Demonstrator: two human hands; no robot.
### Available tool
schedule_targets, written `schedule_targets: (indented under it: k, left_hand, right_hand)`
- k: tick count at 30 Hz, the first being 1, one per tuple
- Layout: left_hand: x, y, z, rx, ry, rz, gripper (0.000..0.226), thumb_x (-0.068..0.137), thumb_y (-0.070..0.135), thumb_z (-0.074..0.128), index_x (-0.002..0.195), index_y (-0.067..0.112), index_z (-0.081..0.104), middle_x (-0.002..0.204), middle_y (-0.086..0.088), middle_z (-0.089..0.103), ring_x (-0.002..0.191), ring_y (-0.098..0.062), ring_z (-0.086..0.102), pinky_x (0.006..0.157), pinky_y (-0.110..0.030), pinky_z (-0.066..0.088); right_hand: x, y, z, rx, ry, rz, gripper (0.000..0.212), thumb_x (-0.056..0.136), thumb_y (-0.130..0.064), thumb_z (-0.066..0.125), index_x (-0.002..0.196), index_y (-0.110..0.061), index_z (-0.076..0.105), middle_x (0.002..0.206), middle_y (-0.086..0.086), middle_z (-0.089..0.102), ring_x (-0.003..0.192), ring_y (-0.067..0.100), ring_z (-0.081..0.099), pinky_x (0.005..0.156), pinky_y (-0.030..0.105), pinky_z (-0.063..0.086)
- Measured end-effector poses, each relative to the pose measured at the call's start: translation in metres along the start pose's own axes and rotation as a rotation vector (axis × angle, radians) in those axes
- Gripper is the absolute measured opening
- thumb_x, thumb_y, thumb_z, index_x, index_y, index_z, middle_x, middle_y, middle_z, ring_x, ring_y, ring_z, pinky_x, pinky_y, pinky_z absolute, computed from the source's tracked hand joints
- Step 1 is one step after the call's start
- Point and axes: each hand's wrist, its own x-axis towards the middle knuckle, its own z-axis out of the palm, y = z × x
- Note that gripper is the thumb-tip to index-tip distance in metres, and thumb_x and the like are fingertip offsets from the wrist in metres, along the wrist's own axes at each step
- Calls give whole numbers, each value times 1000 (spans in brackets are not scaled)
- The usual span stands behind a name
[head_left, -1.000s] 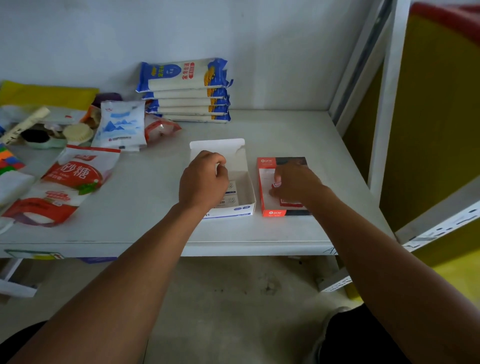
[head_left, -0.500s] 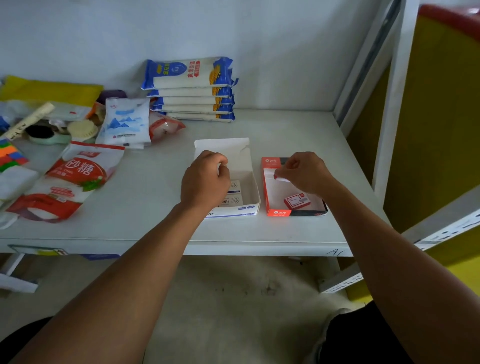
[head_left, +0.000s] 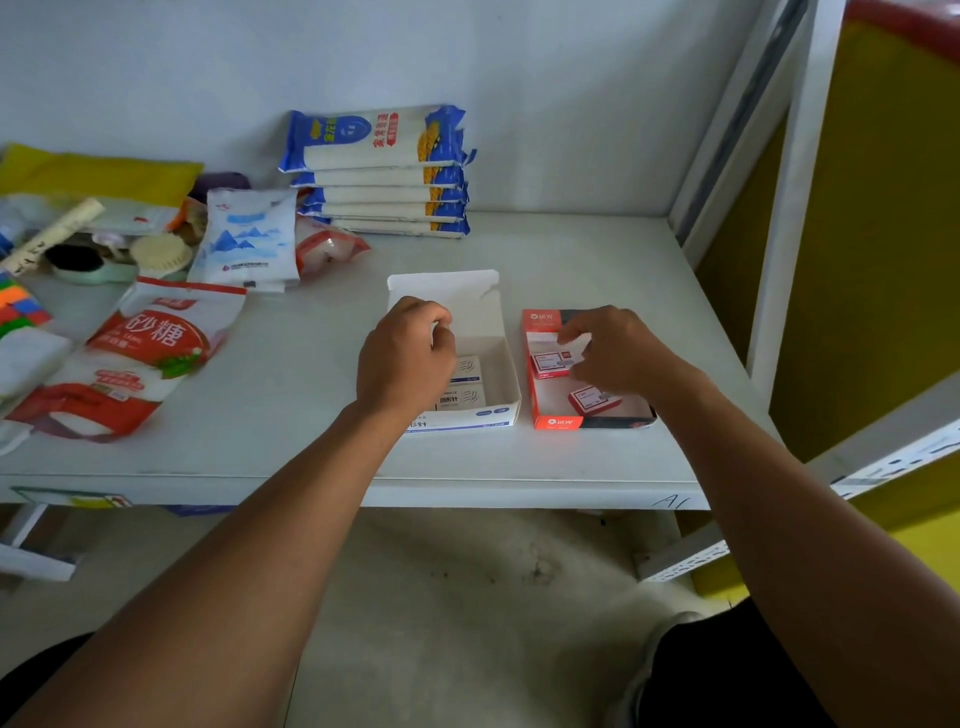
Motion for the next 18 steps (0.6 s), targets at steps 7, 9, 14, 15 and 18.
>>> schedule_targets:
  k: [7,9,14,15,18]
  left_hand:
    - [0,-2,-2,2,1,3,19,86,15,52,95,14,67,104,-2,65,88,-23,62,75,-37,53]
    - [1,-4,-4,6,4,3,19,85,15,52,95,14,67,105,-2,66,89,-23,62,75,-36,53]
    - [1,-6,-4,8,5,-17,19,84,15,51,94,15,68,103,-1,66,87,-23,62,75,-35,52]
    - [1,-7,-3,9,1,-21,19,84,15,51,94,16,68,103,-1,66,87,-23,62,76,-35,52]
    - [2,-7,-4,12,-5,-18,19,85,16,51,94,16,68,104,-1,66,88,-23,62,75,-34,51]
  right_hand:
    - [-1,-6,12,-96,-24,-25,48,80,-3,71,125,-19,60,130,6,59,110,28,59,85,32,50]
    - [-1,-6,13,-102,29,-8,43,81,-8,72,121,-19,61,126,5,61,106,28,61,81,31,50]
    - [-1,-7,16,-156,110,50,37,83,-37,70,115,-18,64,114,8,69,90,29,68,78,37,57]
    - [-2,-7,17,-168,107,74,40,83,-40,70,115,-18,64,115,8,69,89,29,68,78,39,58]
    - [-3,-7,19,-156,115,94,34,84,-40,69,110,-19,65,114,7,69,89,29,68,78,41,58]
